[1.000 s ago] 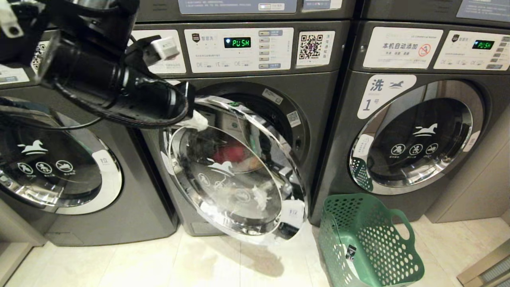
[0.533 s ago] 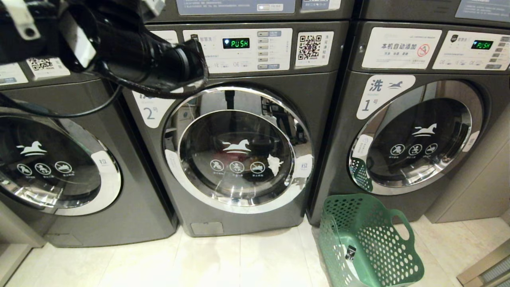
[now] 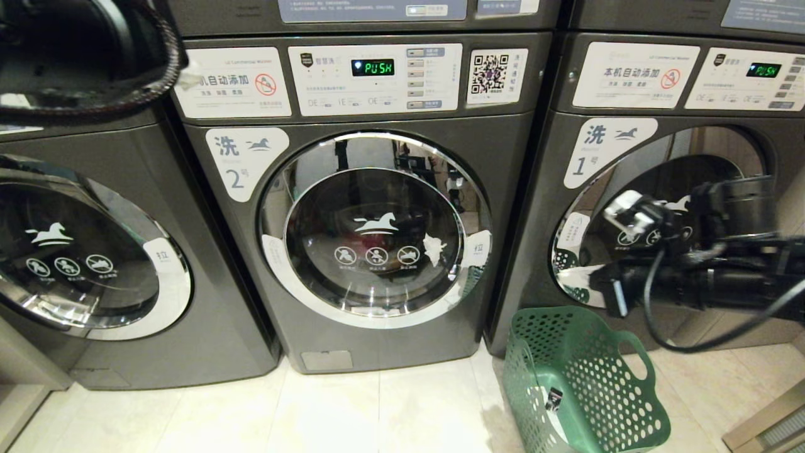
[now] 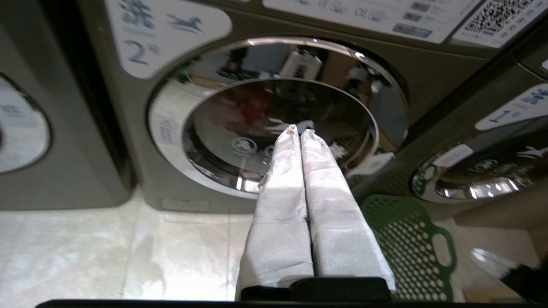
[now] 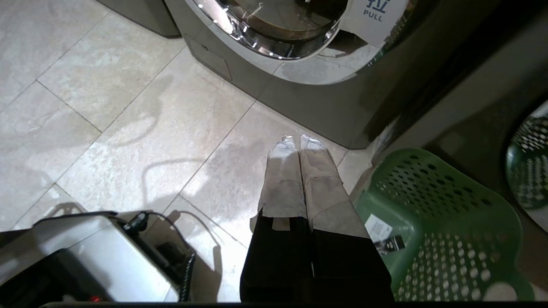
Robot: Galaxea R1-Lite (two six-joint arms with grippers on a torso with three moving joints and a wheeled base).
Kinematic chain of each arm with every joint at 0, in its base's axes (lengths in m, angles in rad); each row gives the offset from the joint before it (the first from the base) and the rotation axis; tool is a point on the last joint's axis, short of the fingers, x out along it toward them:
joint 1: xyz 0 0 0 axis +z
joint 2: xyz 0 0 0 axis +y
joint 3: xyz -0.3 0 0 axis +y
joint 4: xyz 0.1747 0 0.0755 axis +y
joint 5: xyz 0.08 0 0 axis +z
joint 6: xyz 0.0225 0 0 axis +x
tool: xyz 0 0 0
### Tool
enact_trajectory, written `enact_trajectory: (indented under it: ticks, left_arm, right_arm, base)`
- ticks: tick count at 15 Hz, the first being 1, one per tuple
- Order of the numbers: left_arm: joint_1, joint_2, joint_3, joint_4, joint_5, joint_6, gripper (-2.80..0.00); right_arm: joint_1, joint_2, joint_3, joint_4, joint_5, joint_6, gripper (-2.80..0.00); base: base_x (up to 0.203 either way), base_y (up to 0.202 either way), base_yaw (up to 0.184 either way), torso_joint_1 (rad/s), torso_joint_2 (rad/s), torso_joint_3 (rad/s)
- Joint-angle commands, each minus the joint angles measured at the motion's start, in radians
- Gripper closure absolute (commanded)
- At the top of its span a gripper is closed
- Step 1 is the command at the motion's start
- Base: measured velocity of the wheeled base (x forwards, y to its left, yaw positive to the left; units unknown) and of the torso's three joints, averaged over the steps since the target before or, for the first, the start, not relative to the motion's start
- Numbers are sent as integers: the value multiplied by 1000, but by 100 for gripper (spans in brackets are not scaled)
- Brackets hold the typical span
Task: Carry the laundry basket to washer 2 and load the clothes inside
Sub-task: Press the washing machine door tightly with the right hand
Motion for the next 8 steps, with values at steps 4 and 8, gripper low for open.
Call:
enact_trajectory:
  ticks: [4, 8]
  left_arm:
    - [-20, -157, 20, 44, 133, 92, 0]
    - [-22, -196, 27, 110, 159, 105, 0]
  right_arm:
    - [20, 580, -327, -209, 9, -29, 0]
    - [27, 695, -463, -249, 24, -14, 0]
  base:
    - [0, 0, 0, 0, 0, 0]
    - [0, 0, 0, 0, 0, 0]
